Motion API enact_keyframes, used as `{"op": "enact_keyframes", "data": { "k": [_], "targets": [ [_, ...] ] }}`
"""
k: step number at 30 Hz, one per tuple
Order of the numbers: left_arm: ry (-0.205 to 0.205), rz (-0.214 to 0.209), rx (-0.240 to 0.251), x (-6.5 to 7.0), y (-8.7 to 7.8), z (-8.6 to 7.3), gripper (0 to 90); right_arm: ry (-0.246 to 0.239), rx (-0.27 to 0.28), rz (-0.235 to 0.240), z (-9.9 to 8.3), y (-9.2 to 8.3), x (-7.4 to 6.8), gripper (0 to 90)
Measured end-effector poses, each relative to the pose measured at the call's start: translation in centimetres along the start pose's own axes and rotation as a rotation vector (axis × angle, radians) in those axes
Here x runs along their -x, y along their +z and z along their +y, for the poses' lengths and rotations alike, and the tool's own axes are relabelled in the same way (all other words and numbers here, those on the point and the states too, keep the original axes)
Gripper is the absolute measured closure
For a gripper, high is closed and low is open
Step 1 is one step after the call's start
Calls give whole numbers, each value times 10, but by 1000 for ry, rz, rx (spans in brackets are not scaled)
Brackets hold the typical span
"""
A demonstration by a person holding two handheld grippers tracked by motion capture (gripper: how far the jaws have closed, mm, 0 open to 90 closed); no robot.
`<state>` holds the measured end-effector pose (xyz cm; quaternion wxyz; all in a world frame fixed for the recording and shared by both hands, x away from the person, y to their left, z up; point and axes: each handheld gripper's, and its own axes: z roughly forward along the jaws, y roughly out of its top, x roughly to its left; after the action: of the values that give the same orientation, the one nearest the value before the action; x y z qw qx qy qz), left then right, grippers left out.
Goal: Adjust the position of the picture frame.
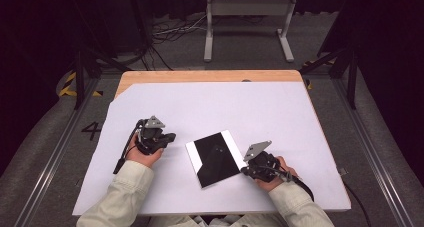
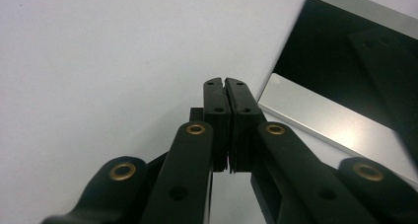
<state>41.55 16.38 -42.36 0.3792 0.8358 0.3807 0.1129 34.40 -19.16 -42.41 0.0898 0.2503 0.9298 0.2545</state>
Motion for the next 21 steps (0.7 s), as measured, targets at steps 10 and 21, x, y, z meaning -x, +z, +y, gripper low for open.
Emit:
{"op": "enact_keyframes", "data": {
  "k": [10, 21],
  "targets": [
    [17, 30, -36, 0, 12, -1, 900, 79, 87, -171, 10, 15, 13, 900],
    [5, -8, -47, -6, 19, -3, 900, 151, 177, -162, 5, 4, 23, 900]
  ]
}}
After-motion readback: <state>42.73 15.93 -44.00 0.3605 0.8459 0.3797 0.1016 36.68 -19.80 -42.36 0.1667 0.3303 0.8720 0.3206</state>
